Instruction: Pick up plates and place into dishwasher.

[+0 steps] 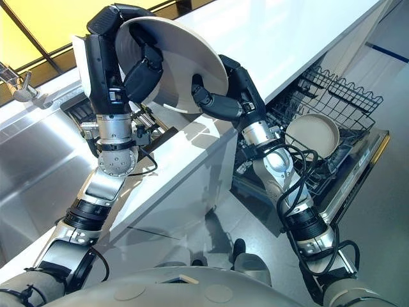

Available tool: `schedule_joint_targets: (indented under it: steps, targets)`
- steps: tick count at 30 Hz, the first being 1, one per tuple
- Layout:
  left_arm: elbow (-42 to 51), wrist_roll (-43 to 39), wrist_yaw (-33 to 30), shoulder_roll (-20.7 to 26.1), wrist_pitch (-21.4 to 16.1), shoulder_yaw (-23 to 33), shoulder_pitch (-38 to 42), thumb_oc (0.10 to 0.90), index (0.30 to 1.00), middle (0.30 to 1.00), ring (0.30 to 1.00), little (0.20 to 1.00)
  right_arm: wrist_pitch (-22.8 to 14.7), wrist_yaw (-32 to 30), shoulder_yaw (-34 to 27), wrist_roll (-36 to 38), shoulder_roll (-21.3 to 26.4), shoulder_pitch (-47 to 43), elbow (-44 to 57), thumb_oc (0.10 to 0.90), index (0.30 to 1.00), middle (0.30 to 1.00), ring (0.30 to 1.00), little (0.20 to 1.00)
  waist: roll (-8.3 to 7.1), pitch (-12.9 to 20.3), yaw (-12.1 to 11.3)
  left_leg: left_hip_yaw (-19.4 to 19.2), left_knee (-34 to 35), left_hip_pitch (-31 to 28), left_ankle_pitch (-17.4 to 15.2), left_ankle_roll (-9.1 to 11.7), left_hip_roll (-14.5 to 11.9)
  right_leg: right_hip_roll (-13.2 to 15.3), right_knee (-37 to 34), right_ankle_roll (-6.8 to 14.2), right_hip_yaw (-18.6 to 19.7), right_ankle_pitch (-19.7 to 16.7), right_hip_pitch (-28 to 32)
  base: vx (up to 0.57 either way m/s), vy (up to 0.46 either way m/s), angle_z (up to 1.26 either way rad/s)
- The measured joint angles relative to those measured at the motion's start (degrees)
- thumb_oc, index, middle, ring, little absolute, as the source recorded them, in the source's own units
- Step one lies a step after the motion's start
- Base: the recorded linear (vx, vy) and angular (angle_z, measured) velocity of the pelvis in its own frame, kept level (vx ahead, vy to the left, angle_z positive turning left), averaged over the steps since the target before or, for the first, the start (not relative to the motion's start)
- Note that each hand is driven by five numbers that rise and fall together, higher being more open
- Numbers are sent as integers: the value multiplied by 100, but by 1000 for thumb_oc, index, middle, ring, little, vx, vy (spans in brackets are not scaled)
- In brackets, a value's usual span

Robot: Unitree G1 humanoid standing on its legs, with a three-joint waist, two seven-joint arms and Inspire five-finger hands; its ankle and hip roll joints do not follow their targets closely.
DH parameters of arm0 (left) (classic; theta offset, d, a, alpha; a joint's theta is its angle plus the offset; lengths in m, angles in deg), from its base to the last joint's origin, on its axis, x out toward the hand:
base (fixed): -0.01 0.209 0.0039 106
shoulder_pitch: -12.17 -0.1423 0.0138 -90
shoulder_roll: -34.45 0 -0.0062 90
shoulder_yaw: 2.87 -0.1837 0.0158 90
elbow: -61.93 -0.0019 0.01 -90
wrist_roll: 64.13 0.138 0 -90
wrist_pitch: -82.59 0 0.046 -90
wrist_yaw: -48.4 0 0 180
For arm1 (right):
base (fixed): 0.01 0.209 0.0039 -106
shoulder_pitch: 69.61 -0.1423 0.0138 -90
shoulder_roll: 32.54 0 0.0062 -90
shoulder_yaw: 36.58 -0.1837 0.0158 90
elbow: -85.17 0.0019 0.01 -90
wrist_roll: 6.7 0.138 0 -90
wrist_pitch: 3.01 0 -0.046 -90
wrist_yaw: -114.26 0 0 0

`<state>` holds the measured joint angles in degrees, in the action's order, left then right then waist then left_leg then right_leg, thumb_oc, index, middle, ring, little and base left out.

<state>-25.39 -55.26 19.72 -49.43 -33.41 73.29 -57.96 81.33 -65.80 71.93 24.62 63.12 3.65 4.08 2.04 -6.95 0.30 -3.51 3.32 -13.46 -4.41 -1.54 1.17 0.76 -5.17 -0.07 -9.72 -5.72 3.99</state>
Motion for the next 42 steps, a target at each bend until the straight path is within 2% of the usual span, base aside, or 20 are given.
schedule_joint_targets:
  steps: [2, 3, 4, 5, 8, 10, 12, 14, 18, 22, 25, 28, 31, 38, 42]
  targets:
    - [-75, -330, 341, -16, 1, 2, -1, 100, 300, 300, 300, 200, -33, -45, 2, -2, 28, 110, 0, 100, 300, 300, 300, 200, 0, 0, 3, -1, 0, -1, 0, 0, 2, 1, 0, 0, 0, 0, 0, 0, 0, 0]
    - [-125, -520, 524, -38, 9, 1, -5, 141, 335, 335, 335, 241, -34, -76, 2, -6, 42, 163, 0, 100, 300, 300, 300, 200, 0, 0, 2, 1, 0, -1, 0, 0, 2, 2, 0, 0, 0, 0, 0, 0, 0, 0]
    - [-154, -879, 800, -55, 103, 2, -23, 531, 669, 669, 669, 631, -34, -116, 2, -69, 57, 230, -6, 100, 300, 300, 300, 200, 0, 0, 1, 3, 0, 0, 0, 0, 2, 2, 0, 0, 0, 0, 1, 0, 0, 0]
    - [-160, -1039, 922, -73, 139, 2, -39, 800, 900, 900, 900, 900, -34, -135, 2, -93, 61, 257, -9, 100, 300, 300, 300, 200, 0, 0, 1, 3, 0, 0, 0, 0, 1, 1, 0, 0, 0, 0, 1, 0, 0, 0]
    - [-185, -2185, 1791, -125, 520, -8, -240, 800, 900, 900, 900, 900, -33, -292, 1, -159, 249, 310, -211, 100, 300, 300, 300, 200, 0, 0, -5, 5, 1, 0, 0, 0, 3, 6, 0, 0, -3, 0, 3, 0, 0, 0]
    - [-176, -2828, 2235, -166, 593, -90, -415, 800, 900, 900, 900, 900, -30, -448, -17, -154, 417, 311, -359, 100, 300, 300, 300, 200, 0, 0, -22, 10, 8, 0, 0, 0, 1, 8, -1, 0, -3, 0, 2, -1, -2, 2]
    - [-168, -3126, 2586, -158, 645, -276, -490, 800, 900, 900, 900, 900, -31, -583, -219, -76, 379, 309, -507, 100, 300, 300, 300, 200, 0, 0, -56, 20, 10, 6, 1, -1, 2, 13, -2, 0, -17, 0, 2, -1, 0, 2]
    - [-152, -3139, 2799, -69, 858, -359, -514, 800, 900, 900, 900, 900, -48, -681, -536, -77, 381, 284, -542, 100, 300, 300, 300, 200, 1, -1, -77, 25, 12, 6, 1, -1, 0, 37, -3, 0, -23, 0, 1, 0, 0, 0]
    - [-130, -3126, 2725, 167, 1102, -3, -521, 800, 900, 900, 900, 900, -186, -985, -1155, -107, 409, 261, -543, 100, 300, 300, 300, 200, 5, -3, -89, 26, 20, 10, 1, -1, -4, 38, -5, 1, -35, 0, -2, 1, 8, 0]
    - [-140, -3135, 2512, 486, 1309, 987, -598, 800, 900, 900, 900, 900, -474, -1520, -1829, -222, 512, 256, -691, 100, 300, 300, 300, 200, 12, -7, -95, 32, 33, 9, 3, -4, -5, 39, -5, 1, -39, 1, -4, 8, 41, 1]
    - [-206, -3151, 2391, 741, 1368, 1541, -605, 800, 900, 900, 900, 900, -600, -1984, -2293, -224, 734, 250, -1090, 100, 300, 300, 300, 200, 12, -7, -176, 63, 56, 7, 9, -15, 3, 48, -6, 2, -43, 1, -5, 14, 59, 5]
    - [-348, -3150, 2374, 1030, 1369, 1841, -650, 800, 900, 900, 900, 900, -595, -2429, -2622, -407, 927, 244, -1695, 100, 300, 300, 300, 200, 18, -10, -243, 74, 100, -4, 32, -22, 5, 53, -6, 3, -56, 2, -9, 26, 58, 4]
    - [-681, -3150, 2339, 1206, 1377, 1978, -674, 800, 900, 900, 900, 900, -467, -2690, -2841, -770, 1076, 249, -2397, 100, 300, 300, 300, 200, 24, -14, -259, 74, 111, -7, 32, -23, 5, 54, -6, 4, -54, 2, -9, 37, 40, 0]
    - [-1114, -3147, 2342, 1455, 1704, 2117, -697, 800, 900, 900, 900, 900, 299, -2693, -3082, -1648, 1344, 469, -3506, 100, 300, 300, 300, 200, 55, -32, -217, 68, 130, -6, 35, -28, 1, 51, -7, 5, -49, 3, -11, 54, -1, -1]
    - [-1386, -3144, 2347, 1506, 1775, 2142, -770, 800, 900, 900, 900, 900, 330, -2489, -3106, -2170, 1349, 726, -3595, 100, 300, 300, 300, 200, 135, -79, -164, 60, 149, -12, 43, -37, 3, 53, -7, 6, -45, 4, -10, 60, -30, -1]
